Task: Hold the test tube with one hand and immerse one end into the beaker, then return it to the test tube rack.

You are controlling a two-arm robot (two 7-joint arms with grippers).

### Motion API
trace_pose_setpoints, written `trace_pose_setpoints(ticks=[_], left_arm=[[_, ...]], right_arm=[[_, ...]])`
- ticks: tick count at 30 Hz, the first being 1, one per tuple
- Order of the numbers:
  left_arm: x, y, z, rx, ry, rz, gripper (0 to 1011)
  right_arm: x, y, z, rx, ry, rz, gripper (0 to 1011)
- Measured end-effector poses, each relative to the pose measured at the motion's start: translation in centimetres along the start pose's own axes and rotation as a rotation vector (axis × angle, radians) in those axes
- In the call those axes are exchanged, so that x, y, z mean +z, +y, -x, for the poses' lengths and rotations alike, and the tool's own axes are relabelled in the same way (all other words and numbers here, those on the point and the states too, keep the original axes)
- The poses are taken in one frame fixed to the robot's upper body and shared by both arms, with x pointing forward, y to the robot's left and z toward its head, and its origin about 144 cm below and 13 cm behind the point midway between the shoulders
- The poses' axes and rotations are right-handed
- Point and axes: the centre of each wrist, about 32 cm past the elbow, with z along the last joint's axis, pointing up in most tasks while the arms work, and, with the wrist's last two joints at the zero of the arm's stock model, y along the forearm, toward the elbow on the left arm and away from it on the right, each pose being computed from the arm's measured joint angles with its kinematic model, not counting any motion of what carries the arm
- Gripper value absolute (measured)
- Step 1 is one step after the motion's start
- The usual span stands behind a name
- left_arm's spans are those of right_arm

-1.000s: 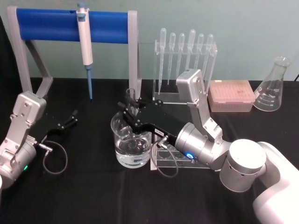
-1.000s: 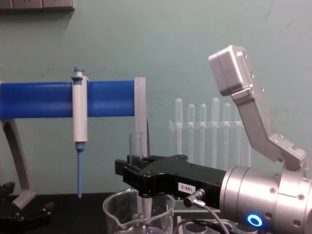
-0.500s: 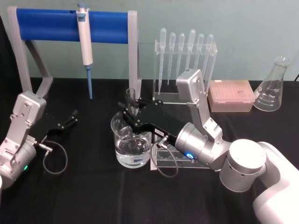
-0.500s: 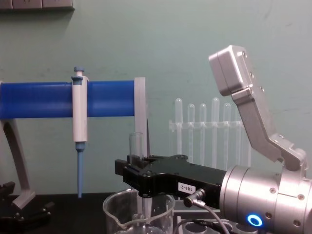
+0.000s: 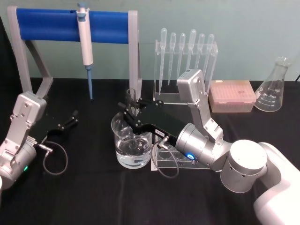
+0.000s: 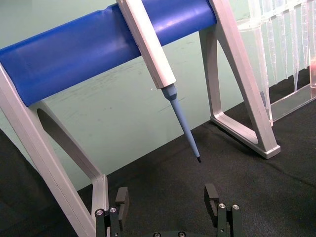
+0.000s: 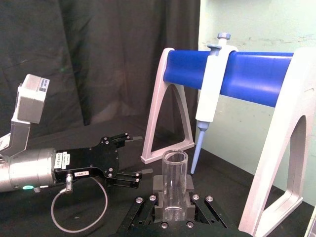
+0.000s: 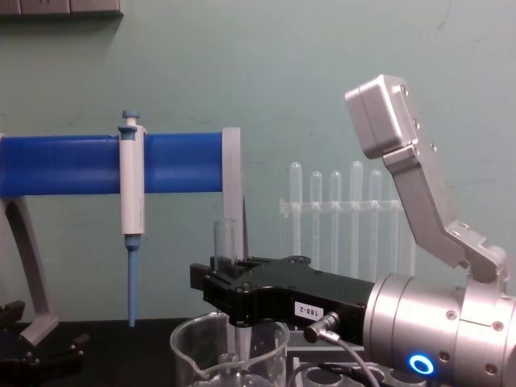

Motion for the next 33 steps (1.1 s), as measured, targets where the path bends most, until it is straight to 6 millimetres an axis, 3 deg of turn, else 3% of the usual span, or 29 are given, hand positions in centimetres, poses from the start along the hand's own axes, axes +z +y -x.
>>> trace_pose_setpoints(ticks=[33], left_arm=[[0.0, 0.0, 0.0, 0.0, 0.0, 0.0, 1000]], right_arm=[[0.0, 0.0, 0.0, 0.0, 0.0, 0.0, 226]])
